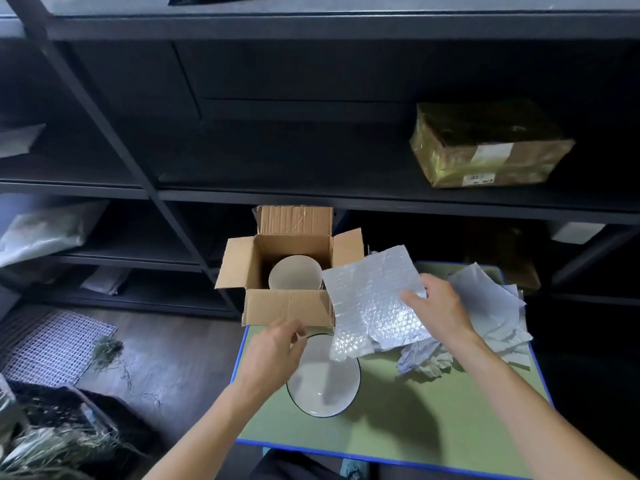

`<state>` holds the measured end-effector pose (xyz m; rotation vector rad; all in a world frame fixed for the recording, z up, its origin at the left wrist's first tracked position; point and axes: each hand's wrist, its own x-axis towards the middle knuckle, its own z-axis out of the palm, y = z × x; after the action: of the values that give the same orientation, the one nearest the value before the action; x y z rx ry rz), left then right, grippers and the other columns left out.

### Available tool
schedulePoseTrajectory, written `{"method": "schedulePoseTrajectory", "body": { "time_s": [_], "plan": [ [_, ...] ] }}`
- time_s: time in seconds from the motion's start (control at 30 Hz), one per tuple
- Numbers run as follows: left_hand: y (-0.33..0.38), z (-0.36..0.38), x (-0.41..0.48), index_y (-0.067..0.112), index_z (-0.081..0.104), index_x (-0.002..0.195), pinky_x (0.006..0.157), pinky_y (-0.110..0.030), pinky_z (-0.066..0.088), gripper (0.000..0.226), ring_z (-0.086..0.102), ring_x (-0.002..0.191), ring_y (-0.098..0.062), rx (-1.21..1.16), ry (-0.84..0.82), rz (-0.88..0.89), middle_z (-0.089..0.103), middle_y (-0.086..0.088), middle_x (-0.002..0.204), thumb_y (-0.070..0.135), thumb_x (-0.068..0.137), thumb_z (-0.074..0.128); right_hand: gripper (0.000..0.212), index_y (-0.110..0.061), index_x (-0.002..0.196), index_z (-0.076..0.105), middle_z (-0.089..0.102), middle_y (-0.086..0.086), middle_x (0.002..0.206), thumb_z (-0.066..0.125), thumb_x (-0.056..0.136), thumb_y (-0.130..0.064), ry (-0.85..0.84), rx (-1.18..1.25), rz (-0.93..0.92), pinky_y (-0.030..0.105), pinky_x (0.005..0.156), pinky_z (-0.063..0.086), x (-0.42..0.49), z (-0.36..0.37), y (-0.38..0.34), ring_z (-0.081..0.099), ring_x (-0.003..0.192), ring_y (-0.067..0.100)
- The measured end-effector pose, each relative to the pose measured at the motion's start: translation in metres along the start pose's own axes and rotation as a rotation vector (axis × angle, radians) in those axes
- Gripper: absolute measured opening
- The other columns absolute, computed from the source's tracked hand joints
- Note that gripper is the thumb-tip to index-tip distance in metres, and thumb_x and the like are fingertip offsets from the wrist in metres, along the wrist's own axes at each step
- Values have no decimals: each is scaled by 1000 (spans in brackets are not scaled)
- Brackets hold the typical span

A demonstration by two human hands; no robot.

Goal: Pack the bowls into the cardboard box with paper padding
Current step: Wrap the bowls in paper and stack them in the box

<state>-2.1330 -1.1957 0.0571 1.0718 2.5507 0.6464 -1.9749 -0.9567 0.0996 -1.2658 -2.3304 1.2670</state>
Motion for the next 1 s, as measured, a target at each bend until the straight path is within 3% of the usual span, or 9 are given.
{"method": "schedulePoseTrajectory", "body": {
  "time_s": [0.17,0.43,0.6,0.77,0.9,1.0],
  "plan": [
    [-7,14,-3,23,58,116,63,-32,34,22,61,90,-24,144,-65,26,62,6,109,28,94,56,15,-19,78,54,55,-2,71,60,90,-25,-46,-32,-27,32,57,33,-1,7,0,43,63,17],
    [-3,17,5,10,50,101,62,-36,29,9,43,73,-31,351,-166,70,62,-10,96,16,97,45,7,-22,84,58,59,-1,74,58,90,-26,-69,-94,-27,32,56,35,-3,6,-1,44,61,16],
    [-5,0,6,11,54,95,66,-40,46,6,54,80,-33,252,-188,104,63,-7,89,14,93,49,6,-23,86,59,63,2,81,58,91,-26,-76,-68,-51,34,58,38,-3,-1,-8,48,64,18],
    [6,-41,-5,21,58,99,63,-35,42,7,45,70,-22,174,-182,146,60,3,76,22,95,54,8,-18,87,60,67,7,87,58,91,-23,-20,6,-80,34,61,40,3,-9,-20,52,69,20],
    [16,-73,-12,28,60,103,59,-24,41,9,52,70,-15,91,-197,123,65,9,78,30,96,53,20,-7,96,57,65,13,95,57,91,-26,22,62,-108,35,66,42,11,-8,-26,58,88,37],
    [26,-94,-14,31,61,101,53,-22,39,9,53,60,-8,31,-195,92,58,11,67,33,97,53,21,-7,100,57,64,16,99,55,92,-26,44,91,-134,35,66,43,12,-5,-35,59,84,35]
  ]
}}
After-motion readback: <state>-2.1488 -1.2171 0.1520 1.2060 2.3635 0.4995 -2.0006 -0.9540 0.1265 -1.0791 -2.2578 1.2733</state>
